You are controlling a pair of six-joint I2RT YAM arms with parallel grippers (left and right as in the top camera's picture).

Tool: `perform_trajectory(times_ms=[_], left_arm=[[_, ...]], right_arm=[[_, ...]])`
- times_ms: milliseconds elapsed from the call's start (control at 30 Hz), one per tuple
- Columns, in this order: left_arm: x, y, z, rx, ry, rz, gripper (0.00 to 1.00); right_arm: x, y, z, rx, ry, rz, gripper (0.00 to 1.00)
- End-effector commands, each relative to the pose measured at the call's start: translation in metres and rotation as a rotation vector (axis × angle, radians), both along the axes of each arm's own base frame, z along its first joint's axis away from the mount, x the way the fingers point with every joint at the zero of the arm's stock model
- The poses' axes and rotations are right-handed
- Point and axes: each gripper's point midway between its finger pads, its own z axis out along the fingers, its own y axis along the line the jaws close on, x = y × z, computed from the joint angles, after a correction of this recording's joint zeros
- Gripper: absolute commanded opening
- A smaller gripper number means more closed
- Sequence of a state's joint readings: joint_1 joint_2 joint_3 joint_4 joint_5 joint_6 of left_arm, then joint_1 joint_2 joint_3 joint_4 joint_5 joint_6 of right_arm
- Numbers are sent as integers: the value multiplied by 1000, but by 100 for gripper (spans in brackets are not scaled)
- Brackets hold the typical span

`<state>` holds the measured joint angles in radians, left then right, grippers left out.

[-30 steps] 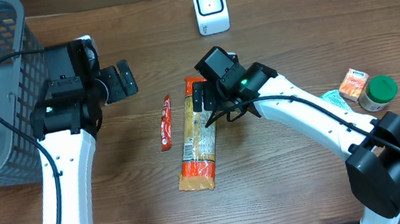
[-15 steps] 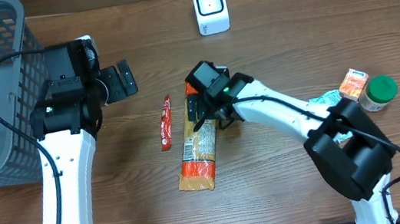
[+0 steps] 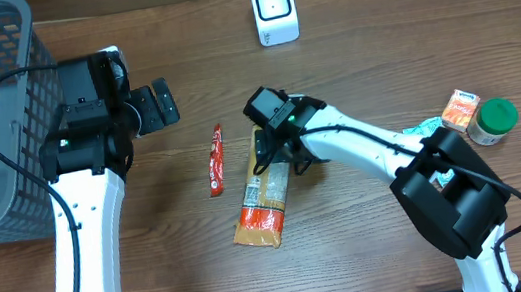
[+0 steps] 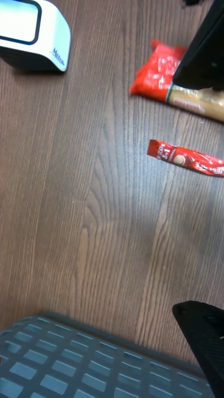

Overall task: Scan the item barcode
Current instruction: 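Lower and close the right gripper on the spaghetti package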

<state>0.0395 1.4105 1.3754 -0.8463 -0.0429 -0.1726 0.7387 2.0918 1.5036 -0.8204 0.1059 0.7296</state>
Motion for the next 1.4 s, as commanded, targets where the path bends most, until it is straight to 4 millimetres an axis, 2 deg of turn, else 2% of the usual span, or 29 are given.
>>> perform_trajectory(times_ms=[0, 167, 300, 433, 567, 633, 733, 900, 1000, 1133, 1233, 1367], left_arm=[[2, 2, 0, 17, 1, -3, 100], [2, 2, 0, 17, 1, -3, 100], [2, 2, 0, 18, 1, -2, 100], [2, 2, 0, 18, 1, -2, 100], [2, 2, 0, 18, 1, -2, 100], [2, 2, 0, 17, 1, -3, 100], [2, 2, 0, 18, 1, -2, 100], [2, 2, 0, 18, 1, -2, 100], [2, 2, 0, 17, 1, -3, 100], [2, 2, 0, 18, 1, -2, 100], [2, 2, 0, 17, 1, -3, 100], [2, 2, 0, 18, 1, -2, 100]], right_arm=[[11, -46, -8, -121, 5, -74, 100], [11, -70, -9, -163, 53, -75, 100], [11, -70, -4, -115, 87, -63, 99], [10, -63, 21, -45, 77, -62, 96], [13, -60, 60, 16, 6, -70, 98], [15, -57, 70, 56, -13, -141, 100], [16, -55, 63, 71, -6, -203, 100], [6, -57, 34, 59, 53, -337, 100], [1, -52, 15, 74, 72, -374, 100], [-4, -34, -5, 129, 94, -340, 100], [-8, -32, -9, 114, 90, -279, 91], [-10, -33, -9, 65, 71, -52, 80]])
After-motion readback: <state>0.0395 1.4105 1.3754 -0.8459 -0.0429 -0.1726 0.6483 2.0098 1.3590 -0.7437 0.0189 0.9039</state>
